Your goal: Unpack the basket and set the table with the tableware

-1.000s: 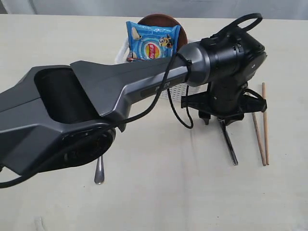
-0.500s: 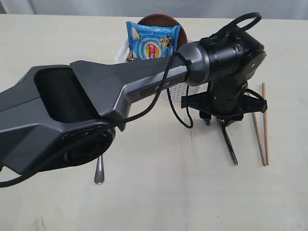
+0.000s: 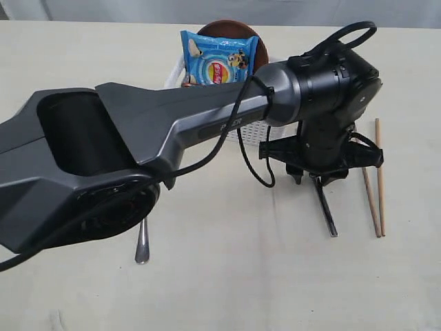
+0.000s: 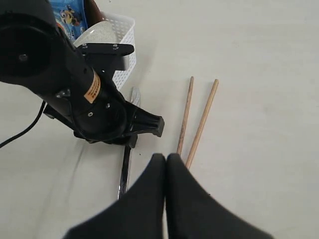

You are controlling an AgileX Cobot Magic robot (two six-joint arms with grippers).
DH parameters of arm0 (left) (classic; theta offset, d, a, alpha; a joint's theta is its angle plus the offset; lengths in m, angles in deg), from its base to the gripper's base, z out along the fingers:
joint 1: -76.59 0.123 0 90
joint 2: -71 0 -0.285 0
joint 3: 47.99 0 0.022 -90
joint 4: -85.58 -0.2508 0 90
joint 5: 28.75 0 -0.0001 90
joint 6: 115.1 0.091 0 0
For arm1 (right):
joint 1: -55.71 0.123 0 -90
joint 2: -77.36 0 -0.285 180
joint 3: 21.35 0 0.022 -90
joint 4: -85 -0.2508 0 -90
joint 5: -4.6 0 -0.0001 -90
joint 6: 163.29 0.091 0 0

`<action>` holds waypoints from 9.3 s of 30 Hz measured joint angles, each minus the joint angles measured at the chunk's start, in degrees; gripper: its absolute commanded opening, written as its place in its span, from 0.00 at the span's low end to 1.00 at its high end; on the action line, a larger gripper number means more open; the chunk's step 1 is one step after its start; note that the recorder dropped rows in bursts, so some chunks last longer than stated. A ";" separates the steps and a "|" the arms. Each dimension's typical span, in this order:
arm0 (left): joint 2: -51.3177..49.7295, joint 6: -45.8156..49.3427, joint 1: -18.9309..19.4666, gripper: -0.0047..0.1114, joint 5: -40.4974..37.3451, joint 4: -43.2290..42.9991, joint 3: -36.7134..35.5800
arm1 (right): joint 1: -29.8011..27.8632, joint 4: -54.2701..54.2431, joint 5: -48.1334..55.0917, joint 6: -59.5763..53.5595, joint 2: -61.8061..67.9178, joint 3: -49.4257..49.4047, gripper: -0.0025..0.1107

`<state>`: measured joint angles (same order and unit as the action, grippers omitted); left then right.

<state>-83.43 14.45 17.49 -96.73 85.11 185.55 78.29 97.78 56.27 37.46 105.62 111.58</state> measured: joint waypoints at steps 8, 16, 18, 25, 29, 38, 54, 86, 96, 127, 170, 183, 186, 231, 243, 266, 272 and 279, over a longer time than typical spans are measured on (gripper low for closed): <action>0.23 2.00 0.00 0.24 -0.52 -0.48 -0.37 | 0.00 -0.23 0.00 -0.11 0.00 0.00 0.02; 0.23 5.38 0.00 0.12 -0.99 -0.71 -0.37 | 0.00 -0.23 0.00 -0.11 0.00 0.00 0.02; 0.23 6.51 0.00 0.04 -0.99 -0.71 -0.37 | 0.00 -0.23 0.00 -0.11 0.00 0.00 0.02; 0.23 10.76 0.00 0.04 -0.99 -0.40 -0.37 | 0.00 -0.23 0.00 -0.11 0.00 0.00 0.02; 0.33 12.77 0.00 0.04 -0.99 -0.40 -0.46 | 0.00 -0.23 0.00 -0.11 0.00 0.00 0.02; 1.55 14.33 -1.83 0.04 -1.29 -3.42 -1.42 | 0.00 -0.23 -0.21 -0.11 0.00 0.00 0.02; 8.69 16.94 -2.40 0.04 -1.72 -3.51 -6.89 | 0.00 -0.23 -0.21 -0.56 0.00 0.00 0.02; 39.85 14.22 6.59 0.04 1.73 -7.41 -52.53 | 0.00 -0.47 -0.21 -0.83 0.00 0.00 0.02; 47.93 11.39 17.52 0.04 6.15 -6.09 -65.53 | 0.00 -0.60 -0.21 -0.94 0.00 0.00 0.02; 46.40 14.25 26.46 0.04 28.23 2.60 -81.04 | 0.00 -0.93 -0.21 -0.94 0.00 0.00 0.02; 42.95 17.26 26.46 0.14 32.69 5.78 -80.61 | 0.00 -0.93 -0.21 -1.16 0.00 0.00 0.02; 42.84 17.38 26.46 0.44 31.40 5.58 -80.56 | 0.00 -0.93 -0.21 -1.16 0.00 0.00 0.02; 42.84 17.38 26.46 0.44 31.28 5.45 -80.47 | 0.00 -0.93 -0.21 -1.16 0.00 0.00 0.02; 75.81 26.02 26.46 0.04 20.66 -4.84 -76.78 | 0.04 -20.71 -11.28 -13.13 43.16 23.00 0.02; 79.39 30.69 26.46 0.04 24.86 -0.97 -81.01 | 0.31 -40.14 -2.40 -28.66 78.16 45.50 0.02; 82.23 32.05 26.46 0.04 25.20 -0.57 -81.08 | 0.19 -22.12 -0.01 -19.84 91.09 49.11 0.02; 82.23 32.32 26.46 0.04 25.20 -0.57 -81.08 | -0.19 -25.09 0.94 -21.28 85.52 51.50 0.02; 82.23 32.32 26.46 0.04 25.20 -0.57 -81.08 | -0.19 -33.83 2.08 -25.28 84.10 57.44 0.18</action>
<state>-1.20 46.77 43.95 -71.53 84.54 104.47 78.10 63.95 58.35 12.18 189.72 169.02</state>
